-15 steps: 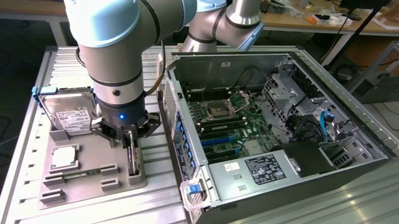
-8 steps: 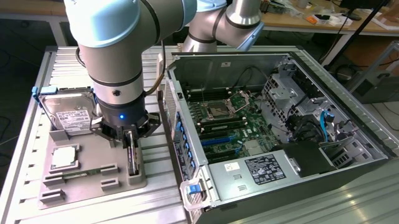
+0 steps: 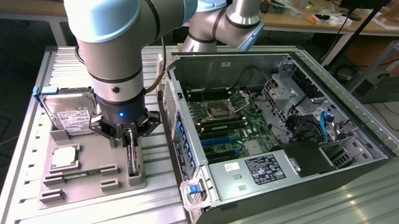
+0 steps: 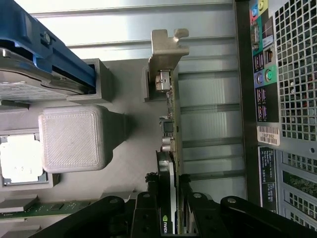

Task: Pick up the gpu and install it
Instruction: 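Pick up the gpu and move the gpu toward the slot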

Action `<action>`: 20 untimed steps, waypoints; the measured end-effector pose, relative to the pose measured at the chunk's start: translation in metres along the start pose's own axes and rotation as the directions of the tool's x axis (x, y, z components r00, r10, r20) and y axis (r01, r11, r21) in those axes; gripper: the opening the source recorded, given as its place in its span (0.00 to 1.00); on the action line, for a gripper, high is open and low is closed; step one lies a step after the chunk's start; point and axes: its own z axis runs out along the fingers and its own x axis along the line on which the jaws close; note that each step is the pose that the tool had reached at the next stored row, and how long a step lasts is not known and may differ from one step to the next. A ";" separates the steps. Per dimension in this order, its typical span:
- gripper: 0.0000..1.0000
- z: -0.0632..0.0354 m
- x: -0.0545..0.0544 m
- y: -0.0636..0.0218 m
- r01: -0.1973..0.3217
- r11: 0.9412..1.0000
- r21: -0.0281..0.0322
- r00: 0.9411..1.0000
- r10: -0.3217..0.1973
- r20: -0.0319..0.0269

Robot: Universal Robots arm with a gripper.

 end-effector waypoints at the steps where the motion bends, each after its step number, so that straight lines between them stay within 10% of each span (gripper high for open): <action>1: 0.27 -0.0011 0.000 0.0001 0.000 1.000 0.000 1.000 0.000 0.000; 20: 0.27 -0.0132 0.000 0.0006 0.000 1.000 0.000 1.000 0.000 0.000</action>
